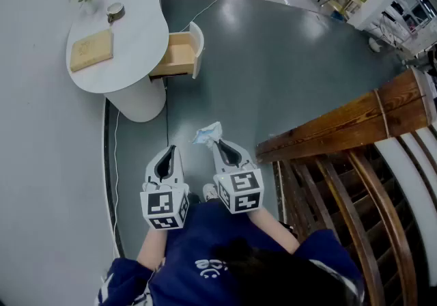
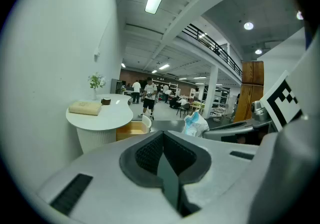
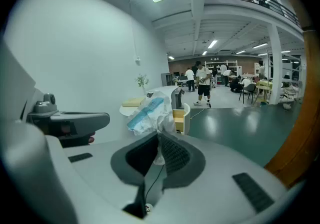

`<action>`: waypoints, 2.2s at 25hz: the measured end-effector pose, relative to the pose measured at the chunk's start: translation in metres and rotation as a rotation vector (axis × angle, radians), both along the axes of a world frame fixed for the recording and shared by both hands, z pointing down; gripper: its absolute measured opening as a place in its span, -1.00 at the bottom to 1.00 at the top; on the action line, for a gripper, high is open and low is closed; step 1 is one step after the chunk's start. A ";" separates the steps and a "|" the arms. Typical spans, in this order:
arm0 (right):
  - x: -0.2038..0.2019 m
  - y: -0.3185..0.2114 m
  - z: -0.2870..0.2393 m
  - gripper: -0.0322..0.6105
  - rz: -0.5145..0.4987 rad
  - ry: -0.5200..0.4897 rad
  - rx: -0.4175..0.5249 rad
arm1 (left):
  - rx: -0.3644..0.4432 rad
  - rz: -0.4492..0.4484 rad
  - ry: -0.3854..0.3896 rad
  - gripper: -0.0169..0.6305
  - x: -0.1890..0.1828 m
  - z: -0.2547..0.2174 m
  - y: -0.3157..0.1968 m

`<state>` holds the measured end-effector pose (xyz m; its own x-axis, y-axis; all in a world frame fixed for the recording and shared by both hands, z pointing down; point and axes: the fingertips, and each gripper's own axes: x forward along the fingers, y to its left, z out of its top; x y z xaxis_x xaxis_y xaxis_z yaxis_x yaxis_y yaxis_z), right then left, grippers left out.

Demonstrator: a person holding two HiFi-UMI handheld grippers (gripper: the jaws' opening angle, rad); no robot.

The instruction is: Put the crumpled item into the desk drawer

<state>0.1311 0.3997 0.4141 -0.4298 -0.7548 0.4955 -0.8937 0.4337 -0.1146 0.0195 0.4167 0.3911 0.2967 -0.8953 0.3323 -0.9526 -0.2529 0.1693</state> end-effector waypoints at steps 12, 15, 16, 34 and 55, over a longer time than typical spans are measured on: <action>-0.039 -0.007 0.004 -0.80 0.060 -0.056 -0.015 | 0.008 0.010 -0.008 -0.93 -0.051 0.003 0.000; -0.045 -0.009 0.006 -0.80 0.061 -0.043 -0.020 | -0.007 0.006 -0.022 -0.93 -0.061 0.007 0.000; -0.046 -0.011 0.007 -0.80 0.061 -0.040 -0.021 | -0.010 0.009 -0.021 -0.93 -0.062 0.008 -0.002; -0.046 -0.159 0.023 -0.80 -0.025 -0.036 -0.035 | -0.066 -0.036 -0.040 -0.93 -0.061 0.026 -0.131; -0.007 -0.311 0.053 -0.80 -0.167 -0.026 -0.112 | -0.105 -0.172 -0.025 -0.93 -0.013 0.039 -0.273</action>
<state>0.1246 0.0889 0.4672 -0.5580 -0.6130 0.5594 -0.8067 0.5588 -0.1924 0.0067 0.1435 0.4298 0.1334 -0.8921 0.4316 -0.9844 -0.0688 0.1620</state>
